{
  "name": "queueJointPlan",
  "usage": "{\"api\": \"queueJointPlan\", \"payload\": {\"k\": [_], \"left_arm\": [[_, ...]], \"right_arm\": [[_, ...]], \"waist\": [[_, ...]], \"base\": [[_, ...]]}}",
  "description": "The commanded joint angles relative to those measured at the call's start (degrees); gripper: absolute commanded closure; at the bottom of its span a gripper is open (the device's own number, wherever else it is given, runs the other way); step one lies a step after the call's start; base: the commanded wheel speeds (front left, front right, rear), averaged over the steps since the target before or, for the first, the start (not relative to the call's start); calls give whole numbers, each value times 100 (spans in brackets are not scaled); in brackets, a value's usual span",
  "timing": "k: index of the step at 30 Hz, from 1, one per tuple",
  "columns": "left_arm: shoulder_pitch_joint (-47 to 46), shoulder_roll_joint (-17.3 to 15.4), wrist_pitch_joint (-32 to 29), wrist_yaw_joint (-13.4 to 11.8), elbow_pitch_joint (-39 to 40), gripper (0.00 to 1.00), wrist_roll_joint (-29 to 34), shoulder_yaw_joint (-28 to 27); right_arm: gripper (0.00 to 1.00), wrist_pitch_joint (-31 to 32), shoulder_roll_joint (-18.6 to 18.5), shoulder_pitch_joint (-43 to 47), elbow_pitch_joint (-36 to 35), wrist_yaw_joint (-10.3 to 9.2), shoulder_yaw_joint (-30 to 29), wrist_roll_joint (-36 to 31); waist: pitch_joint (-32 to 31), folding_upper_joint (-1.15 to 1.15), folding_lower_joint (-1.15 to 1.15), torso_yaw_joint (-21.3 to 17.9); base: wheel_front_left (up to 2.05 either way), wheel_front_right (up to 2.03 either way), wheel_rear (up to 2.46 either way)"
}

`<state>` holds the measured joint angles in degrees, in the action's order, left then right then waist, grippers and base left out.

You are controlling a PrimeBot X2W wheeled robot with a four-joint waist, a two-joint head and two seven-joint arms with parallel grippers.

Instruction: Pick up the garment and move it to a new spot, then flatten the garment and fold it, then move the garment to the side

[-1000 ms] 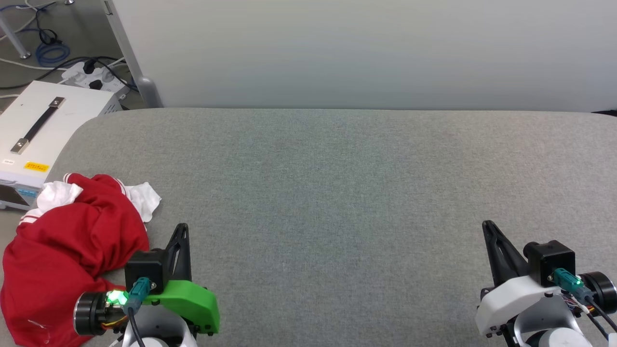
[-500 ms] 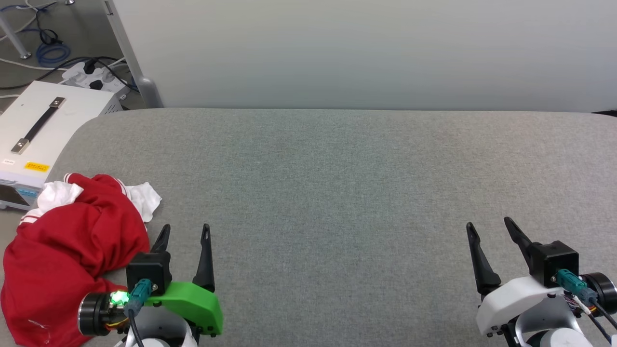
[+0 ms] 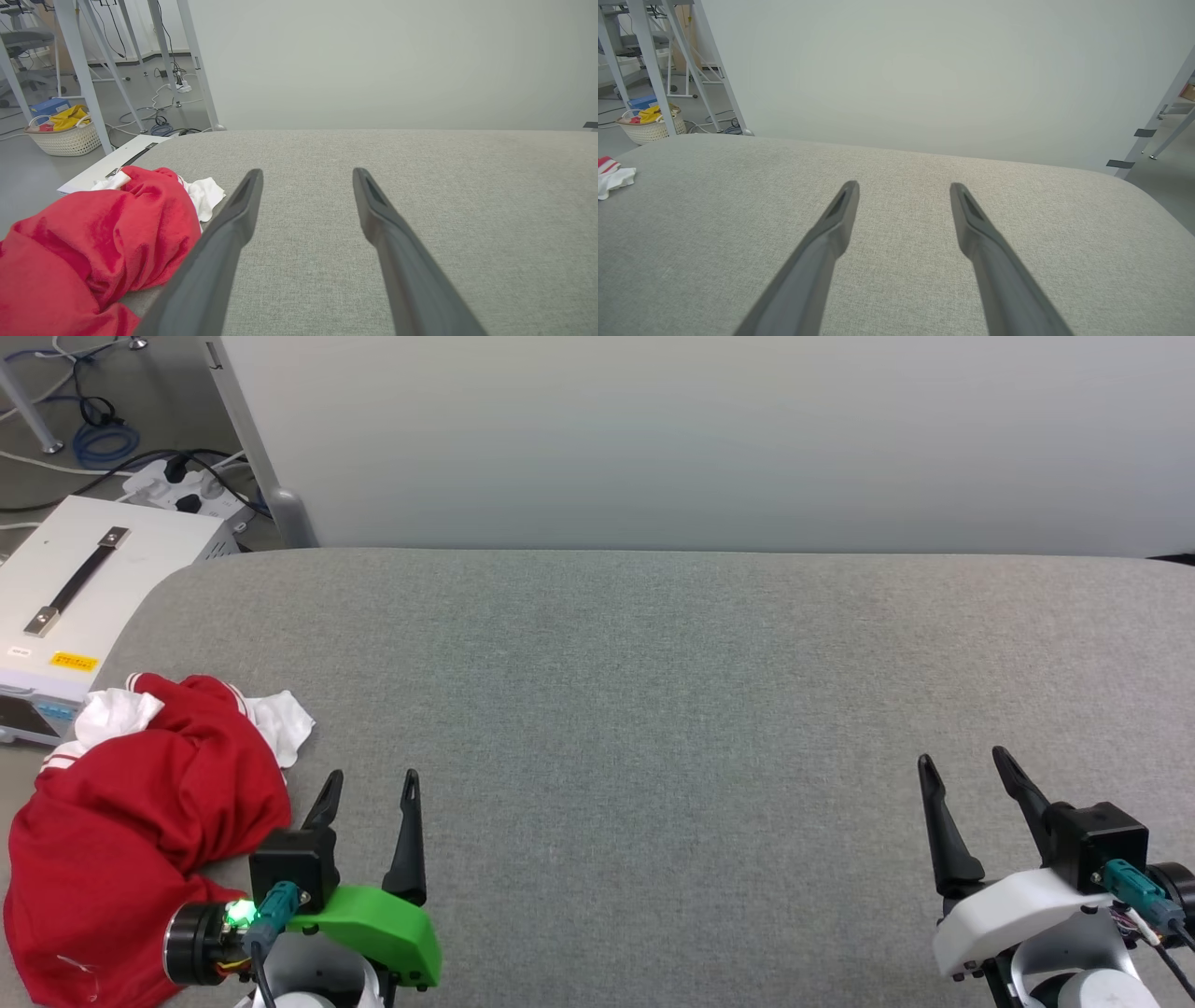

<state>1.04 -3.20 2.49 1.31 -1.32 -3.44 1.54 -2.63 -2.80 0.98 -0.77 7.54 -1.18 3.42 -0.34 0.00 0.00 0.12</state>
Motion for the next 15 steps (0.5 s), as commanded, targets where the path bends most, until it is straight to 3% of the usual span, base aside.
{"api": "queueJointPlan", "payload": {"k": [1, 15], "left_arm": [[-122, 8, 60, 43, -23, 0, -103, 23], [-199, 11, 226, 123, -103, 0, -357, 108]], "right_arm": [[0, -63, -3, -6, -48, -1, -20, 96], [0, -226, -4, 15, -176, -2, -107, 261]], "waist": [[-4, 0, 0, -1], [1, 0, 0, 2]], "base": [[0, 0, 0], [0, 0, 0]]}}
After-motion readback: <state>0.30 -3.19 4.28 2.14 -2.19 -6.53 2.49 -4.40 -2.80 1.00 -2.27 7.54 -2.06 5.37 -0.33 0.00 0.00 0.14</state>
